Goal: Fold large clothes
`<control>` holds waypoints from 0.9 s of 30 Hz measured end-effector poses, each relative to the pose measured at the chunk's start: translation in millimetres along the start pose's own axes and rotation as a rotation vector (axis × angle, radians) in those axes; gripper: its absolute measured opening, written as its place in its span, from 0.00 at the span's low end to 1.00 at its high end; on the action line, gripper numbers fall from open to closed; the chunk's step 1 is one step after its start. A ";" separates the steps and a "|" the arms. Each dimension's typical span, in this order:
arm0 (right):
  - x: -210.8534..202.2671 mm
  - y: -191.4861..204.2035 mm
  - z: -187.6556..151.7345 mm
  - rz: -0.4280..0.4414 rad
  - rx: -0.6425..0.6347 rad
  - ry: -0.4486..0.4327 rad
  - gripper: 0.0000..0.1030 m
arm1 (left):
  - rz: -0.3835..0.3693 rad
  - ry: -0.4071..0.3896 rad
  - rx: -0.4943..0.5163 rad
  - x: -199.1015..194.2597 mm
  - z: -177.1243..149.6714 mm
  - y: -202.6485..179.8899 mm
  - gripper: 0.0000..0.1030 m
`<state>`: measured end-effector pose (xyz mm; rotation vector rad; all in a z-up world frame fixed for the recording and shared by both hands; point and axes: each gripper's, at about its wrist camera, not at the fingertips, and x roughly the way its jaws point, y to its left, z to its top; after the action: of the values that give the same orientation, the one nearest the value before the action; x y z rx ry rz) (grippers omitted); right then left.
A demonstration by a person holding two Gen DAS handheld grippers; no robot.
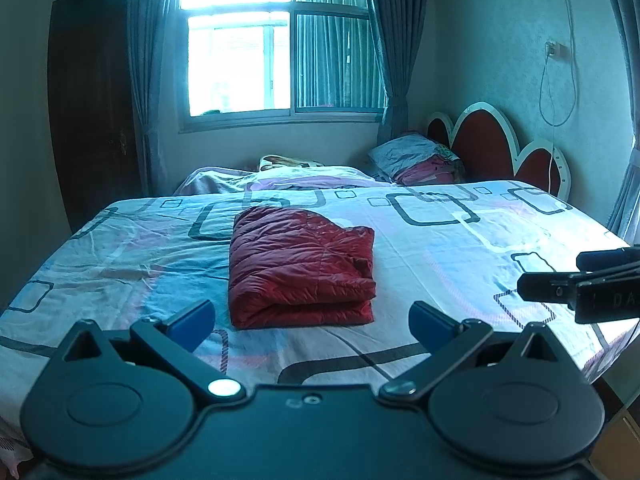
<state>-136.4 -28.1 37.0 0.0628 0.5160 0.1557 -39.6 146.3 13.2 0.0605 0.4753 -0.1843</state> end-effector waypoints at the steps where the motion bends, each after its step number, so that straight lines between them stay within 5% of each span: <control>1: -0.3 -1.5 0.4 0.001 0.000 0.000 1.00 | 0.000 0.000 0.002 0.3 0.2 0.1 1.00; 27: -3.8 -6.9 3.1 0.001 -0.003 0.003 1.00 | -0.004 -0.006 0.008 0.9 0.9 0.5 1.00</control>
<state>-137.2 -35.6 40.8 0.0596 0.5187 0.1577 -38.3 146.5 13.6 0.0668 0.4692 -0.1906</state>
